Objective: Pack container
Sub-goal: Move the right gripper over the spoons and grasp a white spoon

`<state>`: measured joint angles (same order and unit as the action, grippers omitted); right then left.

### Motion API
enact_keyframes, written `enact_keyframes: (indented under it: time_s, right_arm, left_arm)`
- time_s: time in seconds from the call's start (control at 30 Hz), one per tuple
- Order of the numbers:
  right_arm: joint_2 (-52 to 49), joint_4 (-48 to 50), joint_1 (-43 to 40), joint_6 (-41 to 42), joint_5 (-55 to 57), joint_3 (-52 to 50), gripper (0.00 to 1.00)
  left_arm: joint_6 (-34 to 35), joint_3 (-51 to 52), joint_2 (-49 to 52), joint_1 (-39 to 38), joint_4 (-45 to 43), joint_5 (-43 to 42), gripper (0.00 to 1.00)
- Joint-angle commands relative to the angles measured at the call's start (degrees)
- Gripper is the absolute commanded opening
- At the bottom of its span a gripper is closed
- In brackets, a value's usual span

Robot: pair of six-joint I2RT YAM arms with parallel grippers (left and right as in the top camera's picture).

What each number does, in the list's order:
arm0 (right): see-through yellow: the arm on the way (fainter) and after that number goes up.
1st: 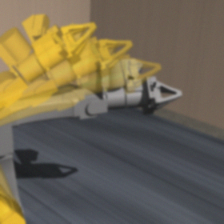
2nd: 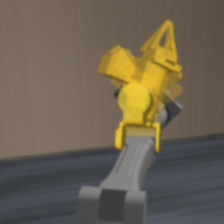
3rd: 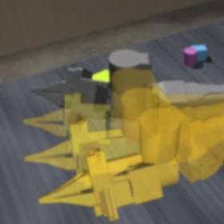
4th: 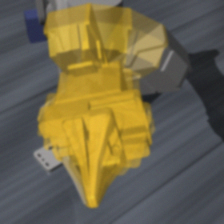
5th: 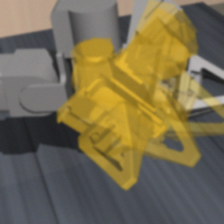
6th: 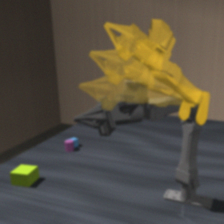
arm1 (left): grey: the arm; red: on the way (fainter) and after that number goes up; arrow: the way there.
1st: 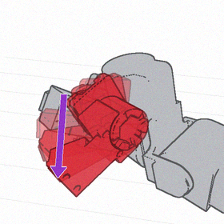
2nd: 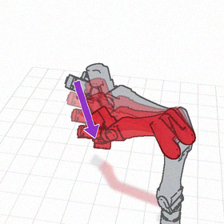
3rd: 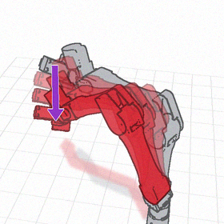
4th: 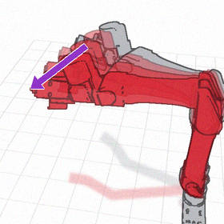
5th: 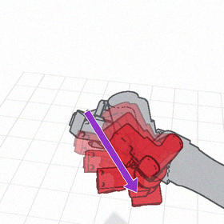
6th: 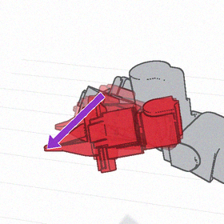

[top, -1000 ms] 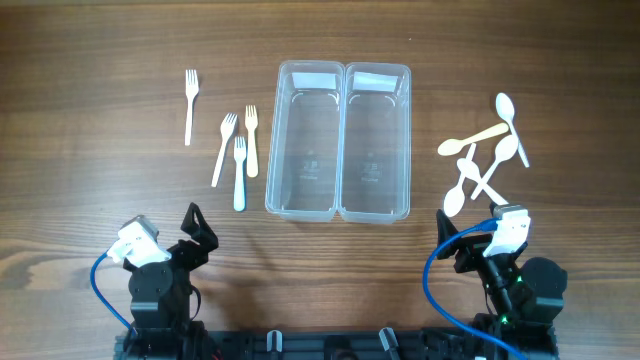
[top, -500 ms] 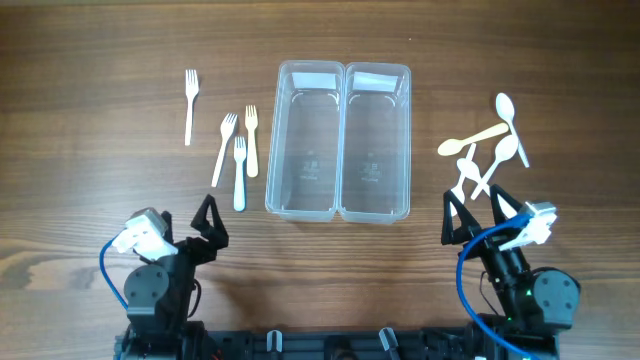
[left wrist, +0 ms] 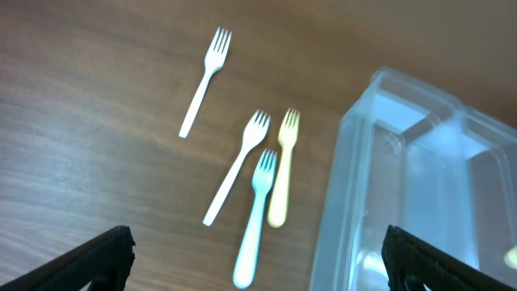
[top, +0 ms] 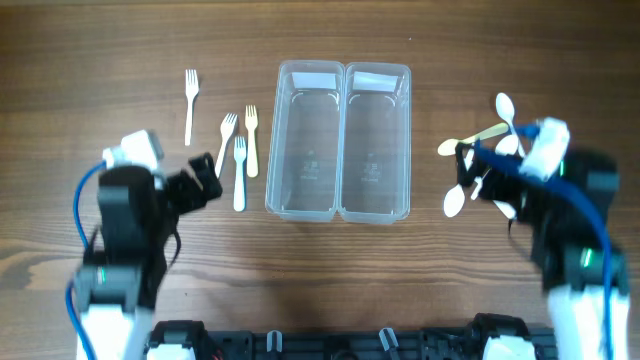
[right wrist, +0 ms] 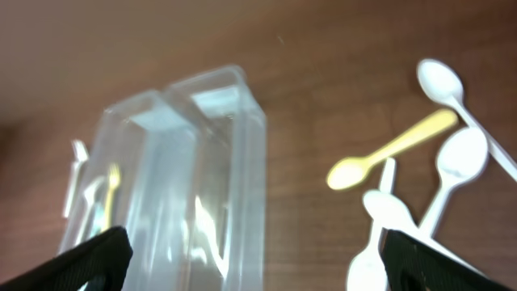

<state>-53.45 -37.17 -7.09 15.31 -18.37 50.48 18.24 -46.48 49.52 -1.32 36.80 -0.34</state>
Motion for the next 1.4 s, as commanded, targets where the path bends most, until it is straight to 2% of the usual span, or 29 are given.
enact_keyframes:
  time_s: [0.0,0.1,0.2,0.5,0.63,0.83,0.97,1.17,1.23,1.33,1.37]
  right_arm:
    - [-13.99,-6.99,-0.63,-4.87,5.31,13.55,1.00]
    - [-23.04,-12.50,-1.86,-4.90,7.87,21.66,1.00]
    - [-28.83,-14.58,-3.30,-5.11,10.01,24.81,1.00]
    - [-40.00,-17.33,-4.90,-11.50,12.24,24.83,1.00]
    - [-44.26,-17.16,-4.90,-19.26,12.22,24.83,1.00]
    - [-50.56,-18.80,-4.87,-21.97,12.24,24.83,0.97]
    - [-54.29,-18.88,-4.98,-18.91,12.20,24.83,1.00]
    - [-57.46,-18.49,-8.02,-3.82,12.20,24.83,0.99]
    - [-57.96,-18.58,-9.07,-3.13,12.22,24.81,0.90]
    - [-58.47,-18.23,-10.43,-3.17,12.44,24.81,0.64]
    - [-58.55,-17.86,-10.71,-3.15,12.46,24.81,0.61]
  left_arm:
    - [-5.55,-8.46,11.23,0.48,3.74,0.44,1.00]
    - [-6.05,-10.23,17.09,0.48,4.17,1.31,1.00]
    - [-6.05,-10.23,20.79,0.48,4.17,2.32,1.00]
    - [-6.03,-10.21,26.77,0.48,4.22,2.80,1.00]
    - [-6.03,-10.21,27.39,0.48,4.22,2.80,1.00]
    - [-6.03,-10.21,27.36,0.48,4.20,2.78,1.00]
    - [-6.05,-10.21,27.36,0.48,4.20,2.80,1.00]
    - [-6.03,-10.21,27.36,0.48,4.22,2.80,1.00]
    - [-6.03,-10.21,27.36,0.48,4.22,2.80,1.00]
    - [-6.03,-10.21,27.36,0.48,4.22,2.80,1.00]
    - [-6.03,-10.21,27.36,0.48,4.22,2.80,1.00]
